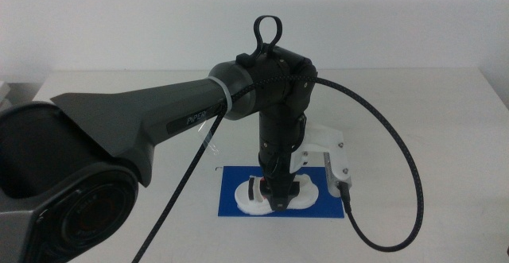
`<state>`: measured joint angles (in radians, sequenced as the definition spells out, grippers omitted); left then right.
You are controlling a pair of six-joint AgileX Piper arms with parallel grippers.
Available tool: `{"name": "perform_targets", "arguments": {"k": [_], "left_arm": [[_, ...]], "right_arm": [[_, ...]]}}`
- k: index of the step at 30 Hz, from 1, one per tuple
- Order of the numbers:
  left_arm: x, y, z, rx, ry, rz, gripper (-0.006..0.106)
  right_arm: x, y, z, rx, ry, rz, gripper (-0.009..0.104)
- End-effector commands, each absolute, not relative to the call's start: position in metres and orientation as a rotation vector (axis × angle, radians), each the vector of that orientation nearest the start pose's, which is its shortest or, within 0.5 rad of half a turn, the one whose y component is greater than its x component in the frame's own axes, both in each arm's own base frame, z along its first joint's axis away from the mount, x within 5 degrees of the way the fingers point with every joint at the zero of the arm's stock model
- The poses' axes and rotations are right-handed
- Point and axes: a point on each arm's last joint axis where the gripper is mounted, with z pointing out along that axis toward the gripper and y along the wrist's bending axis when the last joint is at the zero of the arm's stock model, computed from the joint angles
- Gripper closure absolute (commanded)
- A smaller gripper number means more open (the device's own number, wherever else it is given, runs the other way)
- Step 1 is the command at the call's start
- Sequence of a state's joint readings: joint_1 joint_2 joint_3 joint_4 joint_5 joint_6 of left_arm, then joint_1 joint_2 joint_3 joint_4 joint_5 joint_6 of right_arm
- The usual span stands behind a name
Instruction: Use one arm to grab the shoe from the table and place it on the mat.
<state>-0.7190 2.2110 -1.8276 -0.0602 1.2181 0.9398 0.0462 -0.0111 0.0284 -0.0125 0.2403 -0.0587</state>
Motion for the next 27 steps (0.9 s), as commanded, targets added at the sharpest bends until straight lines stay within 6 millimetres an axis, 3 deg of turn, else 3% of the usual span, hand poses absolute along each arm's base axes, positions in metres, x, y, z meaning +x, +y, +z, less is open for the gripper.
{"name": "perform_targets", "arguments": {"k": [1,4,15,20,21,22,27], "left_arm": [[0.329,-0.298,0.224,-2.371,-2.182,0.079,0.066],[0.333,-0.299,0.227,-2.397,-2.191,0.048,0.066],[0.339,-0.305,0.202,-2.415,-2.122,0.052,0.066],[0.34,-0.305,0.201,-2.43,-2.108,0.049,0.065],[0.34,-0.306,0.201,-2.438,-2.115,0.047,0.053],[0.341,-0.305,0.201,-2.436,-2.123,0.031,0.032],[0.34,-0.304,0.203,-2.432,-2.118,0.03,0.006]], "right_arm": [[0.057,0.002,0.187,-0.113,1.673,-0.038,0.017],[0.057,0.002,0.187,-0.113,1.673,-0.038,0.017],[0.057,0.002,0.187,-0.113,1.673,-0.038,0.017],[0.057,0.002,0.187,-0.113,1.673,-0.038,0.017],[0.057,0.002,0.187,-0.113,1.673,-0.038,0.017],[0.057,0.002,0.187,-0.113,1.673,-0.038,0.017],[0.057,0.002,0.187,-0.113,1.673,-0.038,0.017]]}}
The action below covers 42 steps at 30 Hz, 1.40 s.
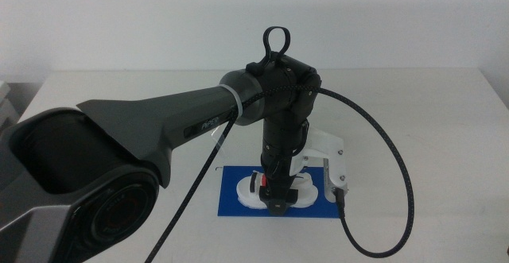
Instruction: Use one arm to grab the shoe from the table and place it on the mat.
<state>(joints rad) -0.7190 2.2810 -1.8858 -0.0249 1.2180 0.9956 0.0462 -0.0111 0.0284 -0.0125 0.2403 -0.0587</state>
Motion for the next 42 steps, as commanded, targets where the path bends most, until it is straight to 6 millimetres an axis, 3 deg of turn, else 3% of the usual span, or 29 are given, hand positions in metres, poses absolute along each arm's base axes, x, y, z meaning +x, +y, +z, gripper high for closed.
{"name": "perform_targets", "arguments": {"k": [1,6,13,20,28,32,34,37,42], "left_arm": [[0.339,-0.303,0.205,-2.425,-2.111,0.033,0.006],[0.335,-0.298,0.227,-2.446,-2.123,0.014,0.007],[0.323,-0.288,0.282,-2.543,-2.204,-0.014,0.007],[0.299,-0.264,0.354,-2.673,-2.309,-0.095,0.007],[0.26,-0.22,0.433,-2.784,-2.473,-0.3,0.007],[0.234,-0.186,0.472,-2.733,-2.663,-0.485,0.007],[0.223,-0.17,0.482,-2.677,-2.748,-0.557,0.007],[0.211,-0.145,0.486,-2.497,-2.923,-0.611,0.007],[0.187,-0.091,0.473,-2.115,-3.303,-0.61,0.007]], "right_arm": [[0.057,0.002,0.187,-0.113,1.673,-0.038,0.017],[0.057,0.002,0.187,-0.113,1.673,-0.038,0.017],[0.057,0.002,0.187,-0.113,1.673,-0.038,0.017],[0.057,0.002,0.187,-0.113,1.673,-0.038,0.017],[0.057,0.002,0.187,-0.113,1.673,-0.038,0.017],[0.057,0.002,0.187,-0.113,1.673,-0.038,0.017],[0.057,0.002,0.187,-0.113,1.673,-0.038,0.017],[0.057,0.002,0.187,-0.113,1.673,-0.038,0.017],[0.057,0.002,0.187,-0.113,1.673,-0.038,0.017]]}}
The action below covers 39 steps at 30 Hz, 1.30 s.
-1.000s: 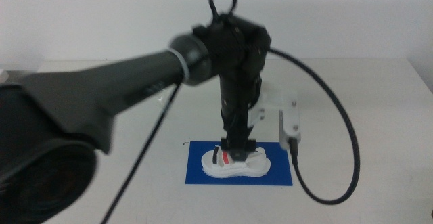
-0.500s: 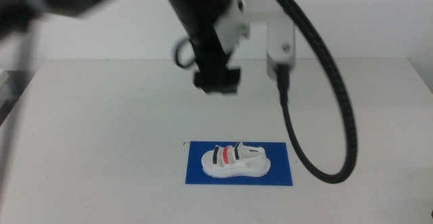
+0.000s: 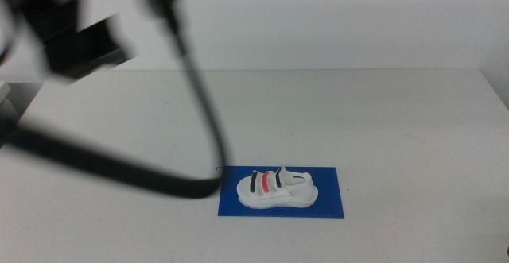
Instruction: Use one arm to grab the shoe from the table and place it on the mat.
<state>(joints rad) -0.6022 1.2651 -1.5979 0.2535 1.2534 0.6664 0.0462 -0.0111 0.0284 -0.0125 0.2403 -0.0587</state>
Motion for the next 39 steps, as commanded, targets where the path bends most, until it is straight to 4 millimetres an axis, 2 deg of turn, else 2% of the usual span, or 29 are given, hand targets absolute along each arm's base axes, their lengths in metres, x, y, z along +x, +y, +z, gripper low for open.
{"name": "perform_targets", "arguments": {"k": [1,4,7,8,10,16,23,27,32,36,39], "left_arm": [[0.184,-0.083,0.466,1.178,1.933,0.355,0.007],[0.172,-0.058,0.447,0.964,1.881,0.343,0.007],[0.159,-0.036,0.42,0.776,1.814,0.339,0.007],[0.149,-0.025,0.398,0.657,1.767,0.319,0.007],[0.138,-0.017,0.376,0.566,1.739,0.302,0.007],[0.113,-0.006,0.321,0.355,1.674,0.231,0.007],[0.085,-0.001,0.263,0.212,1.618,0.183,0.007],[0.074,-0.001,0.237,0.141,1.603,0.116,0.007],[0.063,-0.001,0.214,0.143,1.568,0.123,0.007],[0.058,-0.001,0.199,0.122,1.547,0.105,0.007],[0.056,0.0,0.197,0.116,1.549,0.103,0.007]], "right_arm": [[0.057,0.002,0.187,-0.112,1.673,-0.038,0.017],[0.057,0.002,0.187,-0.112,1.673,-0.038,0.017],[0.057,0.002,0.187,-0.112,1.673,-0.038,0.017],[0.057,0.002,0.187,-0.112,1.673,-0.038,0.017],[0.057,0.002,0.187,-0.112,1.673,-0.038,0.017],[0.057,0.002,0.187,-0.112,1.673,-0.038,0.017],[0.057,0.002,0.187,-0.112,1.673,-0.038,0.017],[0.057,0.002,0.187,-0.112,1.673,-0.038,0.017],[0.057,0.002,0.187,-0.112,1.673,-0.038,0.017],[0.057,0.002,0.187,-0.112,1.673,-0.038,0.017],[0.057,0.002,0.187,-0.112,1.673,-0.038,0.017]]}}
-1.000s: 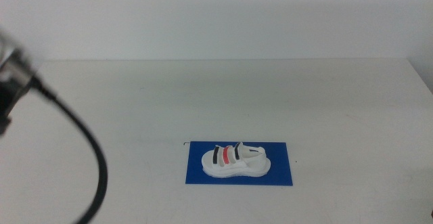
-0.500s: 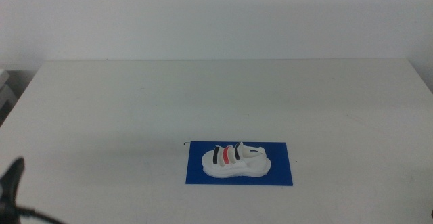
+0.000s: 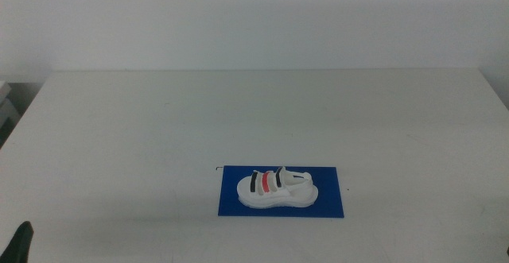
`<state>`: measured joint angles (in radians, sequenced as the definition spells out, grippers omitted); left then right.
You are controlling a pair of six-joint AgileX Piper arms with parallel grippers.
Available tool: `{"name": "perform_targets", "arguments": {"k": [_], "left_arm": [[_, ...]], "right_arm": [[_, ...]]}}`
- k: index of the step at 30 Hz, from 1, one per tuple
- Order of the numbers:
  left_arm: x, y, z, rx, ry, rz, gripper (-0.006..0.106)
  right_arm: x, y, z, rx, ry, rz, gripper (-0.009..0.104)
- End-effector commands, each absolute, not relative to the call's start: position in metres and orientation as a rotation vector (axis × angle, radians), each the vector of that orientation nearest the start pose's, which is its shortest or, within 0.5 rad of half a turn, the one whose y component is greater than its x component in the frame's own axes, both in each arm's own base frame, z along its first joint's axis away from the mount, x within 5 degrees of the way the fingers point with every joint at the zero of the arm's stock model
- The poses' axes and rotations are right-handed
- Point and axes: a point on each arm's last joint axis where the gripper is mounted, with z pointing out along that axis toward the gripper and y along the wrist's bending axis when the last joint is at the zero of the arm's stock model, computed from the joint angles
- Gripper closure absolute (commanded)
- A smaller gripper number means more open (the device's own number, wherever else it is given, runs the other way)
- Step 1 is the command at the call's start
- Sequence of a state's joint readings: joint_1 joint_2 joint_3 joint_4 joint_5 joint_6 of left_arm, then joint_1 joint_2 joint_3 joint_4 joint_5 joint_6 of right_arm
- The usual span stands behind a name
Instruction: Use one arm to grab the shoe from the table and place it on the mat.
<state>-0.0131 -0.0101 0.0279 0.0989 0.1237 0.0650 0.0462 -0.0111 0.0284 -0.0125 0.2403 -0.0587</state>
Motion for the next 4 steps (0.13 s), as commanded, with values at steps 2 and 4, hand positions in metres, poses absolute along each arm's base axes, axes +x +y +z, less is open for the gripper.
{"name": "perform_targets", "arguments": {"k": [2,4], "left_arm": [[0.056,-0.0003,0.1967,0.116,1.55,0.103,0.007],[0.056,-0.0003,0.1967,0.116,1.55,0.103,0.007]], "right_arm": [[0.0566,0.0022,0.187,-0.112,1.673,-0.038,0.017],[0.0566,0.0022,0.187,-0.112,1.673,-0.038,0.017]]}}
